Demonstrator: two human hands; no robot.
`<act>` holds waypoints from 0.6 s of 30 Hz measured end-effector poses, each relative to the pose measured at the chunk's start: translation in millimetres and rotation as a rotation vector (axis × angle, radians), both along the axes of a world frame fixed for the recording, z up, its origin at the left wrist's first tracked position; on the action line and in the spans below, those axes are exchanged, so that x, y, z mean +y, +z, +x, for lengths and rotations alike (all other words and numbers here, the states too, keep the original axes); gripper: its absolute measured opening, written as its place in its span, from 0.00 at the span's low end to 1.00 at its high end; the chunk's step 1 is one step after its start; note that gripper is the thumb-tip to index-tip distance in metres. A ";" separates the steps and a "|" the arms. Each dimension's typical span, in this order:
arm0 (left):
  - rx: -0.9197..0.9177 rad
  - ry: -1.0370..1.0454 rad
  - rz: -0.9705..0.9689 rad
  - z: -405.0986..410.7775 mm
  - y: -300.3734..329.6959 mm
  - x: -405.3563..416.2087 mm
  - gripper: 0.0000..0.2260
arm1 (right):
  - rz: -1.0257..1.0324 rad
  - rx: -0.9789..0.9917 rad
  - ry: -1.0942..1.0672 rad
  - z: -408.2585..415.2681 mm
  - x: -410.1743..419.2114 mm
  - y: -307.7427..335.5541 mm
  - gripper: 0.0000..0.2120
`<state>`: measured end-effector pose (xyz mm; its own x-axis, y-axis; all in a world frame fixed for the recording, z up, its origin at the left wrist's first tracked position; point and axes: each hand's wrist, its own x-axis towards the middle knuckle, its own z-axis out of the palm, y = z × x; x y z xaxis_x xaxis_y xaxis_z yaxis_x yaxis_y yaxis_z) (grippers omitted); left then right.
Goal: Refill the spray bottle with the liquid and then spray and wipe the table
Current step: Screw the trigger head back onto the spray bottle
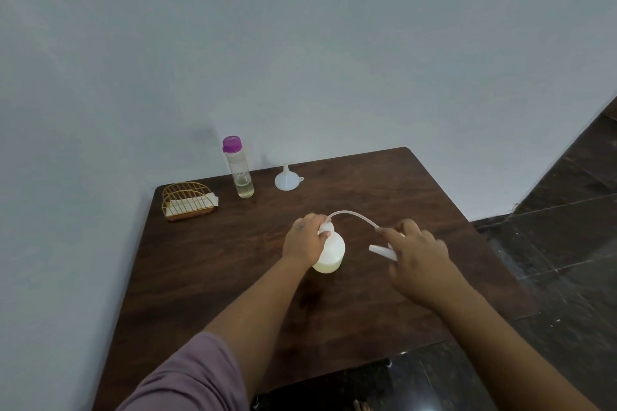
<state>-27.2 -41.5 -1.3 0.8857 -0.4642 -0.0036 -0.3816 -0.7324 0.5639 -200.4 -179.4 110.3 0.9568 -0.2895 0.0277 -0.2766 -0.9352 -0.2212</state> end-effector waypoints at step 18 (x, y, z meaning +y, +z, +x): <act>0.210 0.122 -0.233 12.0 -26.3 -2.9 0.14 | 0.465 -0.697 0.155 77.1 -17.5 5.6 0.09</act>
